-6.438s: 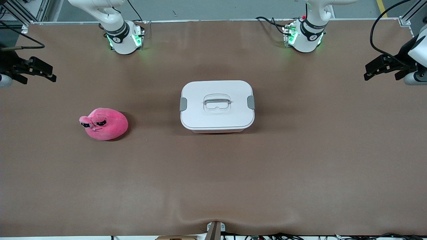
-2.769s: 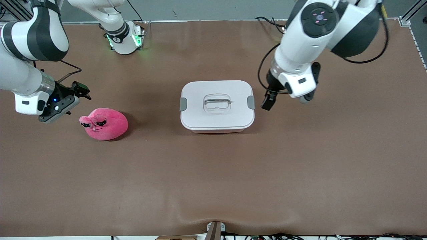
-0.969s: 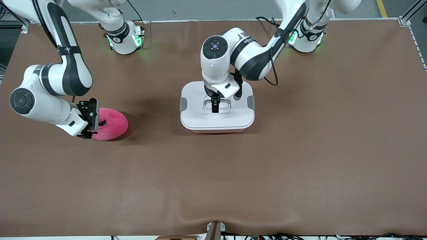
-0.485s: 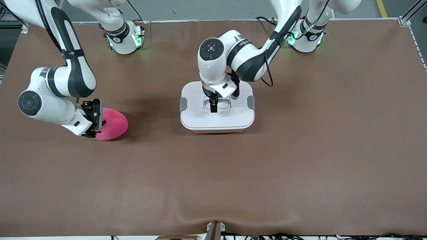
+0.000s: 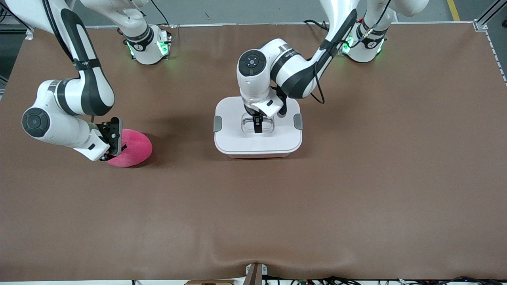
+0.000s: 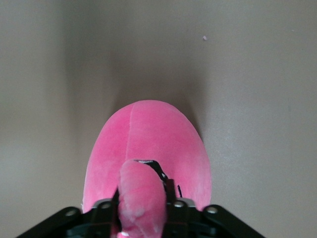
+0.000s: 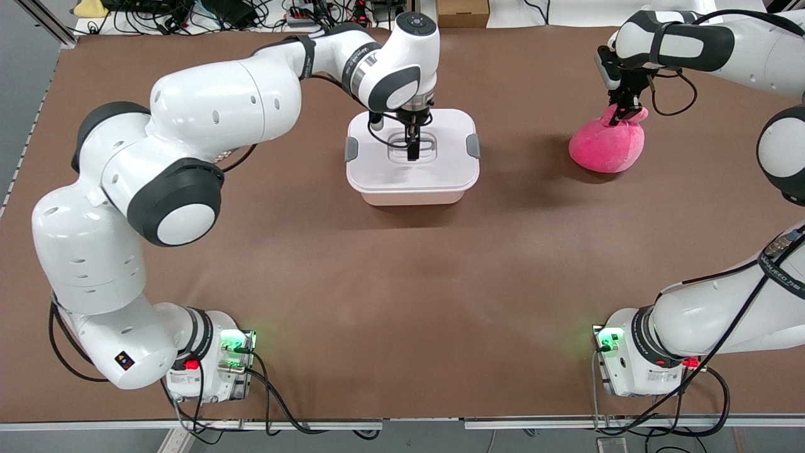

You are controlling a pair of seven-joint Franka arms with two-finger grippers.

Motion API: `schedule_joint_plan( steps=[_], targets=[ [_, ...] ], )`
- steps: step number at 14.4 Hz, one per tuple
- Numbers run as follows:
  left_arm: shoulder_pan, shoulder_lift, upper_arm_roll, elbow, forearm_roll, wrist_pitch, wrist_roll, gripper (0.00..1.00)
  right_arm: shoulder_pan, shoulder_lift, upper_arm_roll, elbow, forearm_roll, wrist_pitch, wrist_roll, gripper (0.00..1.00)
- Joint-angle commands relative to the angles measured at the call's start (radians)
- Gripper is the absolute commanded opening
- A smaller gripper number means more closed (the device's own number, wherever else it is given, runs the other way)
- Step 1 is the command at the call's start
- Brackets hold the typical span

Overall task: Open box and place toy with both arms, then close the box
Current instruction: 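Grasp the lid handle with the left gripper while the right gripper grasps the toy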

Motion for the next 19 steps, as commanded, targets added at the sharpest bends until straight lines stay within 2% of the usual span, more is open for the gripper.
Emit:
schedule_joint_plan(
  steps=[1,4,5,6,7,11,14,15,17,19],
  targets=[
    [0.0,-0.059,0.0,-0.066,0.024,0.006,-0.015,0.98,-0.002,-0.01,0.003,-0.015,0.022,0.011,-0.049,0.0],
    [0.006,-0.063,-0.001,-0.056,0.023,0.021,-0.015,0.87,-0.002,-0.011,0.003,-0.009,0.022,0.014,-0.088,0.0],
    [0.004,-0.062,-0.001,-0.058,0.024,0.027,-0.012,0.8,0.002,-0.013,0.003,-0.004,0.022,0.011,-0.097,0.0],
    [0.0,-0.059,-0.003,-0.063,0.024,0.041,-0.014,0.78,0.005,-0.016,0.003,0.002,0.022,0.005,-0.097,0.0],
    [0.0,-0.059,-0.003,-0.063,0.024,0.053,-0.014,0.69,0.007,-0.017,0.003,0.012,0.022,0.0,-0.097,0.0],
    [-0.002,-0.055,-0.003,-0.073,0.023,0.07,-0.014,0.68,0.024,-0.016,0.003,0.097,0.021,-0.075,-0.089,0.0],
    [-0.002,-0.057,-0.006,-0.076,0.023,0.07,-0.012,0.52,0.048,-0.016,0.001,0.141,0.021,-0.099,-0.095,0.0],
    [-0.002,-0.057,-0.006,-0.076,0.023,0.07,-0.011,0.38,0.062,-0.014,0.001,0.156,0.019,-0.101,-0.097,0.0],
    [0.0,-0.058,-0.006,-0.075,0.023,0.07,-0.012,0.18,0.082,-0.013,0.001,0.189,0.008,-0.101,-0.098,0.0],
    [0.0,-0.06,-0.006,-0.075,0.023,0.07,-0.011,0.09,0.091,-0.011,0.001,0.219,0.005,-0.104,-0.12,0.0]
  ],
)
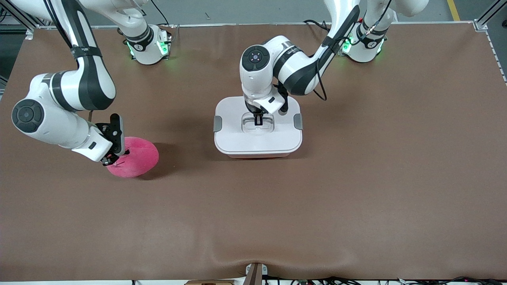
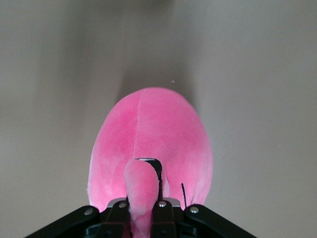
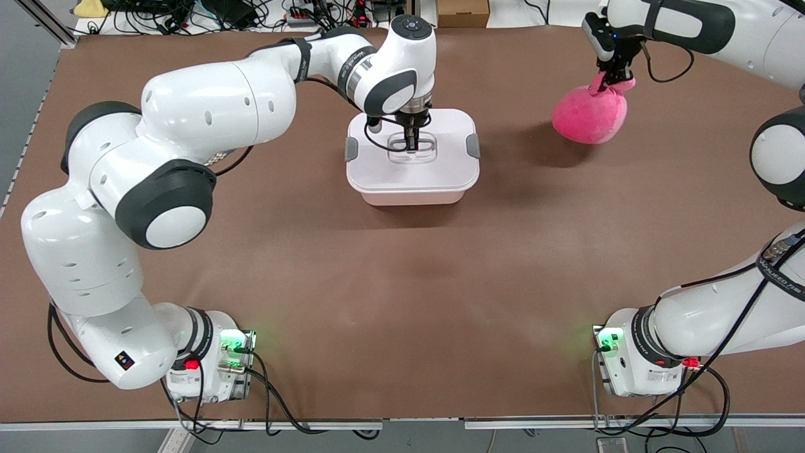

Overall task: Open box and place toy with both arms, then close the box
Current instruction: 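Lift the lid with the left gripper while the right gripper lifts the toy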

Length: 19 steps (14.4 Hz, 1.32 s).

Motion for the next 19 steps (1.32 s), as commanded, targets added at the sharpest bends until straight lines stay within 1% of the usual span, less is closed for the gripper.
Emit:
schedule_joint_plan(
  steps=[1,5,11,13,15,19],
  targets=[
    [0.0,-0.029,-0.003,-0.029,0.02,0.015,-0.012,0.0,0.017,-0.002,-0.008,0.053,0.0,-0.026,-0.059,0.0],
    [0.001,-0.033,-0.003,-0.027,0.02,0.004,-0.012,0.0,0.019,0.012,-0.008,0.081,0.002,-0.024,-0.178,0.0],
    [0.013,-0.054,-0.002,-0.017,0.008,-0.011,-0.009,0.0,0.055,0.015,-0.009,0.143,-0.004,-0.026,-0.347,0.0],
    [0.012,-0.062,-0.002,-0.017,0.008,-0.011,-0.009,0.0,0.069,0.018,-0.008,0.189,-0.048,-0.047,-0.415,0.0],
    [0.01,-0.075,-0.002,-0.017,0.008,-0.013,-0.009,0.0,0.09,0.023,-0.008,0.219,-0.075,-0.077,-0.451,0.0],
    [0.012,-0.105,-0.002,-0.018,0.009,-0.037,0.002,0.0,0.15,0.025,-0.009,0.266,-0.089,-0.132,-0.537,0.0]
  ],
)
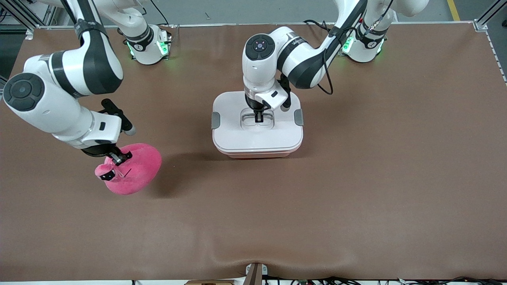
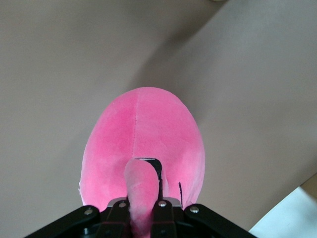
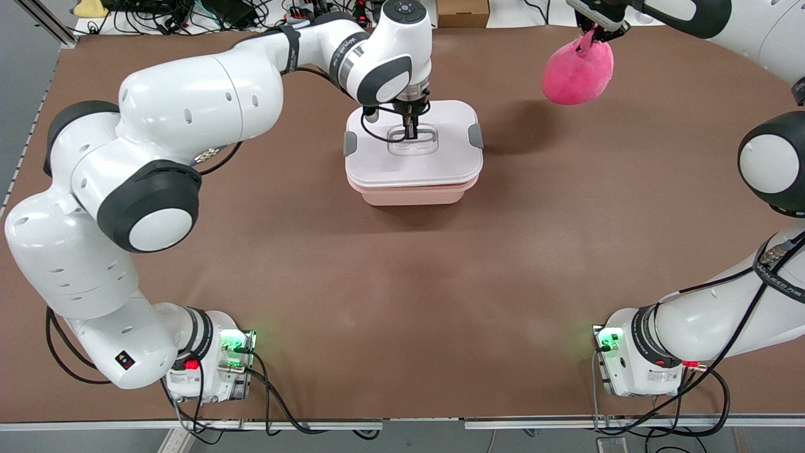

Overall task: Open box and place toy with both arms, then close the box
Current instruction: 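Lift the lid with the left gripper while the right gripper lifts the toy, then lower the pink toy into the box and open the right gripper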

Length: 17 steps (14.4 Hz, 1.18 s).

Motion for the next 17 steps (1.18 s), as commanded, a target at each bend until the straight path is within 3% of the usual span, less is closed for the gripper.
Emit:
schedule_joint_plan(
  steps=[1,7,17],
  targets=[
    [0.005,-0.055,0.003,-0.017,0.005,-0.038,0.003,0.0,0.056,0.018,-0.01,0.063,-0.027,-0.069,-0.057,0.0],
    [0.114,-0.152,0.005,-0.036,0.017,-0.132,0.069,0.0,0.145,0.009,-0.008,0.053,-0.044,-0.2,-0.094,0.0],
    [0.318,-0.331,0.0,-0.164,0.013,-0.163,0.328,0.0,0.556,-0.014,-0.01,0.045,-0.148,-0.244,-0.099,0.0]
  ],
)
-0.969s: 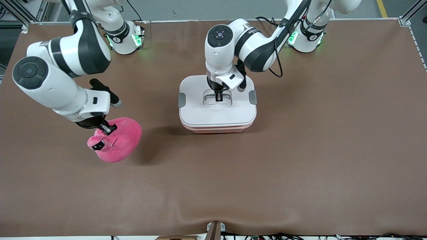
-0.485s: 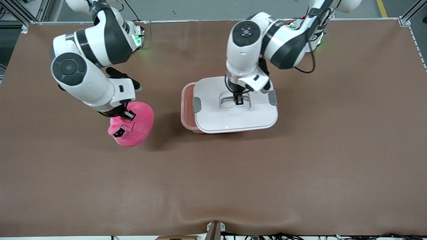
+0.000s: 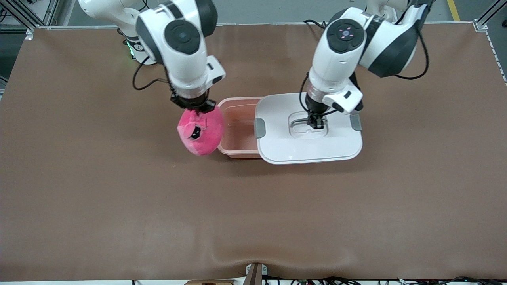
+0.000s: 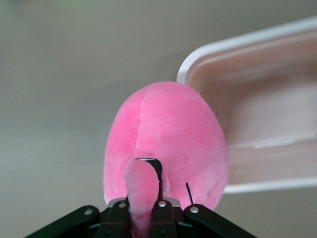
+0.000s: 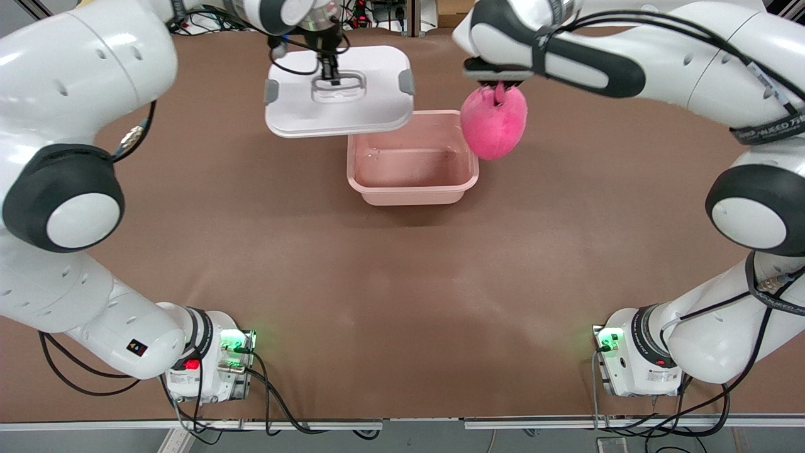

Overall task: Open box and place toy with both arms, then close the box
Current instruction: 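Lower the pink toy into the box and open the right gripper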

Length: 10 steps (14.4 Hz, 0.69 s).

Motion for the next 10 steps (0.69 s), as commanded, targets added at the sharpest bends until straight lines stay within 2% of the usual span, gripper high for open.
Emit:
schedule_joint_plan(
  steps=[1,2,6,10],
  targets=[
    [0.062,-0.081,-0.013,-0.076,0.006,0.0,0.085,0.0,0.119,-0.013,-0.014,0.009,-0.096,-0.022,0.029,0.0],
    [0.08,-0.09,-0.013,-0.079,0.005,-0.001,0.102,0.0,0.145,-0.019,-0.013,0.007,-0.126,-0.034,0.066,0.0],
    [0.133,-0.125,-0.015,-0.123,-0.003,-0.001,0.192,0.0,0.168,-0.016,-0.011,0.003,-0.129,-0.035,0.084,0.0],
    [0.199,-0.151,-0.013,-0.147,-0.058,-0.003,0.309,0.0,0.207,0.023,-0.011,0.006,-0.156,0.008,0.152,0.0]
  ],
)
